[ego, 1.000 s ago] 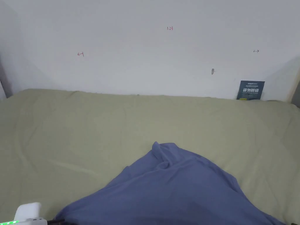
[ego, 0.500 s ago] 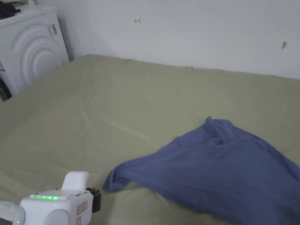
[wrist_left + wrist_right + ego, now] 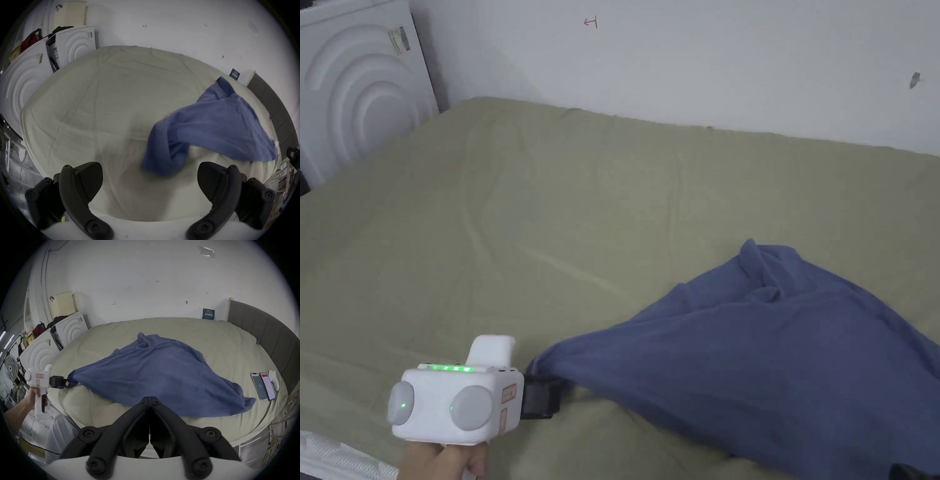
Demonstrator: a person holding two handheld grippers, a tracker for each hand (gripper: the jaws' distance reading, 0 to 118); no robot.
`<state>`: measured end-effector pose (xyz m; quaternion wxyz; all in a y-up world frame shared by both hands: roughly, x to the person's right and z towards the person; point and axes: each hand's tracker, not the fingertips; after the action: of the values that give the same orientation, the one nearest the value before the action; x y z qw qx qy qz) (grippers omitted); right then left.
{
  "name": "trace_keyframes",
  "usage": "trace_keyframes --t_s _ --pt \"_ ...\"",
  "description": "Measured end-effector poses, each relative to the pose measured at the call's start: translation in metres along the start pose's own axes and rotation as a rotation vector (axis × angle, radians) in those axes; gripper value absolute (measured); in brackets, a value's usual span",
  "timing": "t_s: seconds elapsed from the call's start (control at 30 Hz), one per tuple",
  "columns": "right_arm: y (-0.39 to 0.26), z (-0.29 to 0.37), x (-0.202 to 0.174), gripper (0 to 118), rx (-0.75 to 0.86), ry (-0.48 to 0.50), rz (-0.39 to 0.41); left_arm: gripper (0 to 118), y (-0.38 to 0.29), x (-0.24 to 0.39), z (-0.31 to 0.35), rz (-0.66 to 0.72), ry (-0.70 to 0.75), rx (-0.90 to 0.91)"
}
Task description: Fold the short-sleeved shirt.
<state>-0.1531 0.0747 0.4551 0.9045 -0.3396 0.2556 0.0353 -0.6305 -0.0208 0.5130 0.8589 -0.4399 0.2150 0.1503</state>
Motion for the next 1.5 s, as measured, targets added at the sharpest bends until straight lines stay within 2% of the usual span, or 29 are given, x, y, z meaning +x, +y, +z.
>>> trace_keyframes --t_s 0.07,0.17,0.2,0.23,0.33,0.43,0.63,0.7,0.8,0.87,0.9,0.93,1.0,1.03,1.1,1.2,1.37,1.43,1.47,1.5 --pt "-0.003 -0.003 -0.005 0 -0.014 0.002 0.005 109 0.006 0.002 -0.010 -0.006 -0.004 -0.006" --pt "-0.008 -0.006 -0.009 0 -0.031 0.011 0.014 79 0.008 0.009 -0.014 -0.028 0.002 0.001" --pt "-0.010 -0.008 -0.010 0 -0.043 0.020 0.014 51 0.008 0.012 -0.011 -0.037 0.019 0.006" --pt "-0.011 -0.010 -0.011 0 -0.050 0.020 0.016 0 0.009 0.011 -0.006 -0.044 -0.011 0.010" --pt "-0.015 -0.015 -0.015 0 -0.061 0.023 0.026 0 0.011 0.015 0.004 0.022 -0.118 0.062" --pt "-0.017 -0.018 -0.017 0 -0.050 0.011 0.044 0 0.008 0.020 0.013 -0.009 -0.093 0.029" --pt "-0.005 -0.035 -0.008 0 -0.027 -0.030 0.081 0 0.008 0.021 0.021 0.057 -0.086 0.042" --pt "0.005 -0.044 0.002 0 -0.025 -0.023 0.075 0 0.005 0.025 0.023 0.054 -0.086 0.053" --pt "0.029 -0.069 0.017 0 -0.017 -0.053 0.120 0 0.002 0.028 0.026 0.048 -0.071 0.064" --pt "0.051 -0.089 0.033 1 -0.019 -0.061 0.118 0 0.002 0.029 0.026 0.052 -0.071 0.064" --pt "0.066 -0.104 0.043 5 -0.024 -0.059 0.115 0 0.002 0.028 0.025 0.045 -0.065 0.065" --pt "0.082 -0.121 0.051 34 -0.040 -0.070 0.113 0 0.003 0.028 0.024 0.045 -0.064 0.059" --pt "0.111 -0.152 0.069 110 -0.064 -0.070 0.126 0 0.004 0.027 0.022 0.055 -0.073 0.046" --pt "0.127 -0.172 0.078 118 -0.106 -0.059 0.139 0 0.004 0.027 0.021 0.061 -0.080 0.045" --pt "0.152 -0.195 0.096 118 -0.091 -0.066 0.127 0 0.007 0.028 0.017 0.059 -0.075 0.026" --pt "0.183 -0.241 0.119 118 -0.157 -0.075 0.125 0 0.011 0.028 0.012 0.037 -0.066 0.017" --pt "0.213 -0.338 0.131 118 -0.256 -0.110 0.176 0 0.014 0.030 0.004 0.000 -0.056 0.005" --pt "0.210 -0.368 0.134 117 -0.358 -0.126 0.190 0 0.016 0.033 -0.002 -0.016 -0.050 -0.014" --pt "0.206 -0.380 0.136 115 -0.399 -0.142 0.193 0 0.017 0.032 -0.004 -0.012 -0.050 -0.015" --pt "0.200 -0.386 0.135 106 -0.411 -0.179 0.196 0 0.018 0.032 -0.005 -0.010 -0.060 -0.018"
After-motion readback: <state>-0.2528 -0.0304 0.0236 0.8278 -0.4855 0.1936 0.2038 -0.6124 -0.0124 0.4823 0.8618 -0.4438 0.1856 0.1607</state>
